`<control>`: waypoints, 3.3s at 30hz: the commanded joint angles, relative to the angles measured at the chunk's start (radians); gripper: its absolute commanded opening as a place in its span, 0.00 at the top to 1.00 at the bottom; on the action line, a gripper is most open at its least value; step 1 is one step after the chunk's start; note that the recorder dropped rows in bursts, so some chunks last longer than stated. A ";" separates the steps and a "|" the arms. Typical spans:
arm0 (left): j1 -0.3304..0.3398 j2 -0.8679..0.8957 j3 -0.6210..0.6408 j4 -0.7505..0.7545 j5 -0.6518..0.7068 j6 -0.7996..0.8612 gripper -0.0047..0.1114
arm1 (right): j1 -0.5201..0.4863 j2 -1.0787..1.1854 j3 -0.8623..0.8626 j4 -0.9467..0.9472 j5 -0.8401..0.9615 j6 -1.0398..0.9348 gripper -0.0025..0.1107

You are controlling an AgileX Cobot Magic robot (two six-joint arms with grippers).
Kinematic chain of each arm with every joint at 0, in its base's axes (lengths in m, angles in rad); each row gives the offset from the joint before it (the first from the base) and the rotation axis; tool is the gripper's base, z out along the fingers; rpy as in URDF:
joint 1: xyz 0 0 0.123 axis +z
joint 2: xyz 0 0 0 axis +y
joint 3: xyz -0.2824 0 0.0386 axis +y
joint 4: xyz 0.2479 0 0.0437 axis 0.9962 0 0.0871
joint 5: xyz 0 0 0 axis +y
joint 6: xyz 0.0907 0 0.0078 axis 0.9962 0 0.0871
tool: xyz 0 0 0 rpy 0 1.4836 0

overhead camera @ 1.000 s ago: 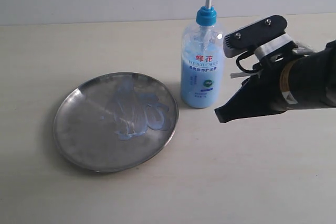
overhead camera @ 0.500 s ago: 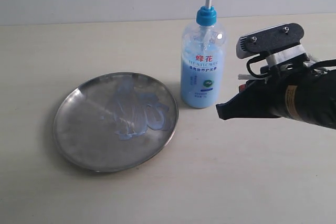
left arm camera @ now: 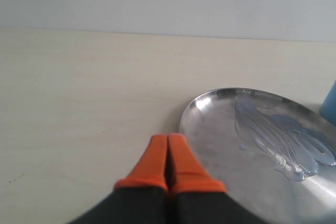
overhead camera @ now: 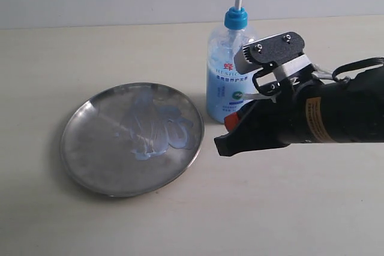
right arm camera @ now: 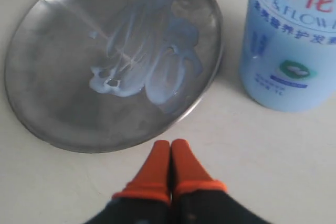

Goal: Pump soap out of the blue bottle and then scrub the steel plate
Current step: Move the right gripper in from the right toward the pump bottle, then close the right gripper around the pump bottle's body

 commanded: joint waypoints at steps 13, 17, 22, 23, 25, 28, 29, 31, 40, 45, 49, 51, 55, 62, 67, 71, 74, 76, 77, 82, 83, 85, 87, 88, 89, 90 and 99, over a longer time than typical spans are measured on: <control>0.003 -0.005 0.003 -0.002 -0.005 -0.002 0.96 | 0.002 0.001 -0.009 0.030 0.319 -0.647 0.98; 0.003 -0.005 0.003 -0.002 -0.005 -0.002 0.96 | 0.002 0.003 -0.016 0.424 0.532 -1.206 0.98; 0.003 -0.005 0.003 -0.002 -0.005 -0.002 0.96 | 0.002 0.029 -0.118 1.177 0.843 -1.917 0.98; 0.003 -0.005 0.003 -0.002 -0.005 -0.002 0.96 | 0.002 0.035 -0.141 1.302 0.882 -1.985 0.98; 0.003 -0.005 0.003 -0.002 -0.005 -0.002 0.96 | 0.002 0.045 -0.164 1.486 0.907 -2.061 0.98; 0.003 -0.005 0.003 -0.002 -0.005 -0.002 0.96 | 0.002 0.045 -0.162 1.673 0.777 -2.092 0.98; 0.003 -0.005 0.003 -0.002 -0.005 -0.002 0.96 | 0.002 0.041 -0.150 1.722 0.691 -2.080 0.98; 0.003 -0.005 0.003 -0.002 -0.005 -0.002 0.96 | 0.002 0.034 -0.113 1.808 0.524 -2.078 0.98; 0.003 -0.005 0.003 -0.002 -0.005 -0.002 0.96 | 0.002 0.042 0.201 2.028 -0.324 -2.086 0.98; 0.003 -0.005 0.003 -0.002 -0.005 -0.002 0.96 | 0.002 0.083 0.261 2.066 -0.483 -2.126 0.98; 0.003 -0.005 0.003 -0.002 -0.005 -0.002 0.96 | 0.002 0.182 0.261 2.048 -0.617 -2.126 0.98; 0.003 -0.005 0.003 -0.002 -0.005 -0.002 0.96 | 0.002 0.241 0.261 2.055 -0.696 -2.092 0.90; 0.003 -0.005 0.003 -0.002 -0.005 -0.002 0.96 | 0.002 0.335 0.261 1.982 -0.796 -2.054 0.21; 0.003 -0.005 0.003 -0.002 -0.005 -0.002 0.96 | 0.002 0.414 0.179 1.990 -0.836 -2.044 0.06; 0.003 -0.005 0.003 -0.002 -0.005 -0.002 0.96 | 0.002 0.443 0.101 2.047 -0.852 -2.018 0.06; 0.003 -0.005 0.003 -0.002 -0.005 -0.002 0.96 | 0.002 0.443 0.056 2.099 -0.839 -2.025 0.06; 0.003 -0.005 0.003 -0.002 -0.005 -0.002 0.96 | 0.002 0.443 0.016 2.055 -0.784 -2.018 0.06; 0.003 -0.005 0.003 -0.002 -0.005 -0.002 0.96 | 0.002 0.456 -0.014 2.075 -0.779 -2.018 0.06; 0.003 -0.005 0.003 -0.002 -0.005 -0.002 0.96 | 0.002 0.478 -0.037 2.075 -0.779 -2.018 0.06; 0.003 -0.005 0.003 -0.002 -0.005 -0.002 0.96 | 0.002 0.537 -0.088 2.117 -0.781 -2.021 0.06; 0.003 -0.005 0.003 -0.002 -0.005 -0.002 0.96 | 0.002 0.546 -0.098 2.129 -0.785 -2.028 0.06; 0.003 -0.005 0.003 -0.002 -0.005 -0.002 0.96 | 0.002 0.558 -0.116 2.145 -0.785 -2.028 0.06; 0.003 -0.005 0.003 -0.002 -0.005 -0.002 0.96 | 0.002 0.570 -0.128 2.148 -0.788 -2.028 0.06; 0.003 -0.005 0.003 -0.002 -0.005 -0.002 0.96 | 0.002 0.579 -0.133 2.148 -0.791 -2.028 0.06; 0.003 -0.005 0.003 -0.002 -0.005 -0.002 0.96 | 0.002 0.584 -0.140 2.148 -0.792 -2.028 0.06; 0.003 -0.005 0.003 -0.002 -0.005 -0.002 0.96 | 0.002 0.595 -0.149 2.148 -0.801 -2.028 0.06; 0.003 -0.005 0.003 -0.002 -0.005 -0.002 0.96 | 0.002 0.610 -0.151 2.152 -0.854 -2.028 0.46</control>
